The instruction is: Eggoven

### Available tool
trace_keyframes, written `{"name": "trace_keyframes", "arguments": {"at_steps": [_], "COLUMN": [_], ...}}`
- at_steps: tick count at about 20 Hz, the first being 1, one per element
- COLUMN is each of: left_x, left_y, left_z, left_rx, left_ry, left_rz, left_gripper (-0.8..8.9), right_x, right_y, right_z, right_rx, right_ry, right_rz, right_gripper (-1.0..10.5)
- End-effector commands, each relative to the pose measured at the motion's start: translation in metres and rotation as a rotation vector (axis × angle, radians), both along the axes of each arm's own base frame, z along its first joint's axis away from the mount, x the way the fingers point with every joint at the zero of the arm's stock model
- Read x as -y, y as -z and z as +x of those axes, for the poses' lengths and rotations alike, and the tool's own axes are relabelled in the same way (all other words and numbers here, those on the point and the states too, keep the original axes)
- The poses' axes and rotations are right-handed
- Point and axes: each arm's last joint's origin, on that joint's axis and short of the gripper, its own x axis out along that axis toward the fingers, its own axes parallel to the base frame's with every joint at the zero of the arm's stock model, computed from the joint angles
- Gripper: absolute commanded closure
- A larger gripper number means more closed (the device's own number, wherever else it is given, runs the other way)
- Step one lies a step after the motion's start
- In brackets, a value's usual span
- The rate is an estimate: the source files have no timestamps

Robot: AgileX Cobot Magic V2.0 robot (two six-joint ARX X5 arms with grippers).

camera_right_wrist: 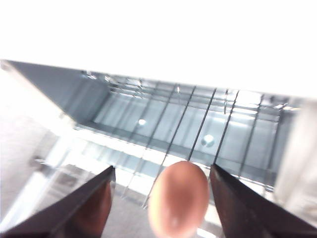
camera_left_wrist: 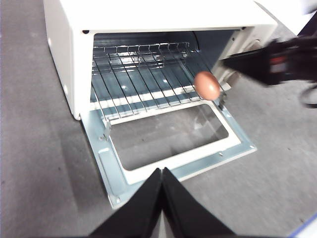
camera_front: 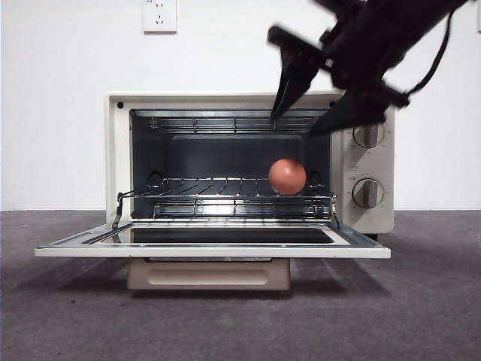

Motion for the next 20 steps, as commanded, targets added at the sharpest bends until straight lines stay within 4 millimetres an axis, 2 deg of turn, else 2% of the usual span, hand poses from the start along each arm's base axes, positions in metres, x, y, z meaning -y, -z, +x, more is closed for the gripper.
{"name": "trace_keyframes", "arguments": {"at_steps": [1,6,9,15,20], "left_x": [0.005,0.008,0.004,-0.005,-0.005], "left_y": [0.015,0.073,0.094,0.125,0.154], "left_z": [0.016,0.055,0.071,0.106,0.13], "left_rx": [-0.013,-0.121,-0.178,-0.279,-0.355], "left_ry": [-0.018,-0.085,-0.107,-0.103,-0.078], "left_rz": [-0.018,-0.068,-0.088,-0.14,-0.166], "left_gripper": [8.07,8.08,8.08,8.08,8.07], "right_x": [0.009,0.045,0.059,0.08,0.09], "right_y": [-0.032,-0.072,-0.081,-0.092,-0.097], "right_z": [-0.018,-0.077,-0.099,-0.131,-0.147], "right_rx": [0.055,0.103,0.121,0.162,0.194], "right_ry": [-0.029,-0.101,-0.108,-0.106,-0.101], "right_rz": [0.053,0.042,0.03,0.054,0.073], "right_gripper": [6.4,6.4,6.4,6.4,6.4]}}
